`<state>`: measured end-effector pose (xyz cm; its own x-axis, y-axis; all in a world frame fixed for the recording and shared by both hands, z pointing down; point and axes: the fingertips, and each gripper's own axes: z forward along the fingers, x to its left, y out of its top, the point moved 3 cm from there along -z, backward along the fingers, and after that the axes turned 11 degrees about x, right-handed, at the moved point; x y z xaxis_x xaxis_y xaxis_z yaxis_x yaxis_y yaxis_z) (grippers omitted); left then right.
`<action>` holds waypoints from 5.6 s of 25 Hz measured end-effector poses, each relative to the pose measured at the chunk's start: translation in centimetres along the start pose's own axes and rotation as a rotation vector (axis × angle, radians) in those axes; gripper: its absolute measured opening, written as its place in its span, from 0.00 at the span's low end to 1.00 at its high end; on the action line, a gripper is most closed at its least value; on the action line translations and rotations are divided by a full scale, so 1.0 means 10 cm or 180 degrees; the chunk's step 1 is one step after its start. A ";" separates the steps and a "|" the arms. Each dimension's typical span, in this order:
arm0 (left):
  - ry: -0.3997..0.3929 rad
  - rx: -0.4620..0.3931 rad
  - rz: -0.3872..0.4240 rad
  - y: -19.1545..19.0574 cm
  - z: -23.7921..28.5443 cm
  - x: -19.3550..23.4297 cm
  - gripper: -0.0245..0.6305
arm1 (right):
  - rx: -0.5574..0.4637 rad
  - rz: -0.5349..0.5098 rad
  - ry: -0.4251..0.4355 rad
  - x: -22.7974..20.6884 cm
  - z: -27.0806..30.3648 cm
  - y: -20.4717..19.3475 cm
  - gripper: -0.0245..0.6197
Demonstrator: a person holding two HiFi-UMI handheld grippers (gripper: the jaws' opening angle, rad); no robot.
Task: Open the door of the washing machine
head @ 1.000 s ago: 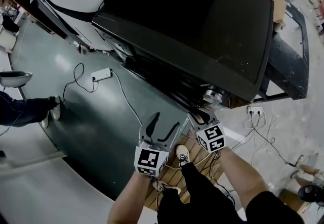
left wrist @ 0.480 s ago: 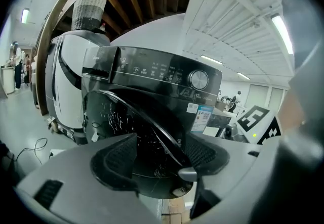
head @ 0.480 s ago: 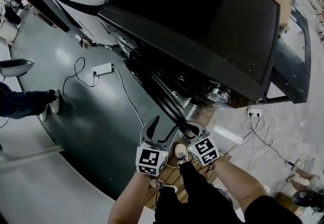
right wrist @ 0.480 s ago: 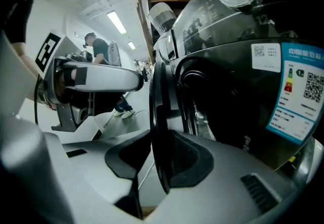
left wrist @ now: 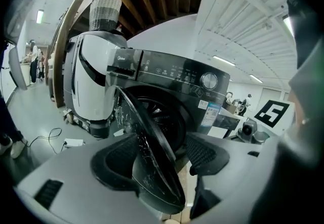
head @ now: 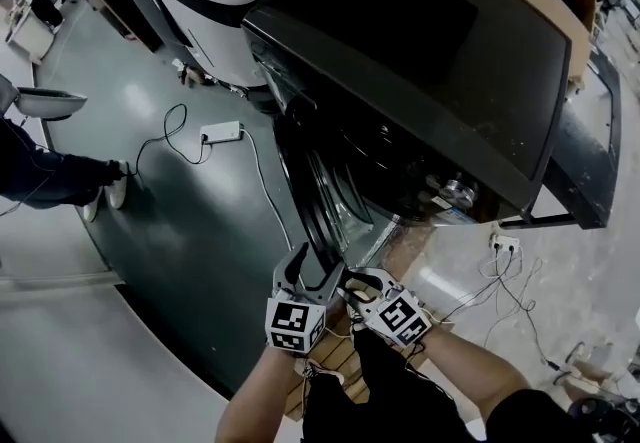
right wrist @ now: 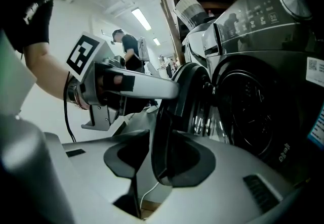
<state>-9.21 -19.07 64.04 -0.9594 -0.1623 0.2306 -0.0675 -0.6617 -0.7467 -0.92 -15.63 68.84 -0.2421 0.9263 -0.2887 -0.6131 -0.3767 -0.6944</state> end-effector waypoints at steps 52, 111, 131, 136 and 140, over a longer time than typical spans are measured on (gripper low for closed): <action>0.1551 -0.0171 -0.0676 -0.22 -1.25 2.17 0.49 | -0.0769 0.0058 -0.0487 -0.25 0.28 1.57 0.21; -0.0441 -0.0609 0.0503 -0.82 -4.13 -1.07 0.06 | -0.1438 0.0631 -0.1748 3.12 -2.46 0.44 0.06; -0.0487 -0.0532 0.0572 -0.81 -3.99 -1.18 0.06 | -0.1375 0.0739 -0.1778 3.05 -2.50 0.22 0.06; -0.0475 -0.0529 0.0567 -0.85 -4.03 -1.18 0.06 | -0.1374 0.0777 -0.1772 3.08 -2.49 0.17 0.06; -0.0479 -0.0523 0.0564 -0.89 -4.04 -1.22 0.06 | -0.1381 0.0783 -0.1778 3.10 -2.51 0.14 0.06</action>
<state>-8.00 18.34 42.66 -0.9096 -0.3800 0.1682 0.0425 -0.4878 -0.8719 9.58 12.34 42.33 -0.7506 0.6380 -0.1719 -0.1683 -0.4361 -0.8840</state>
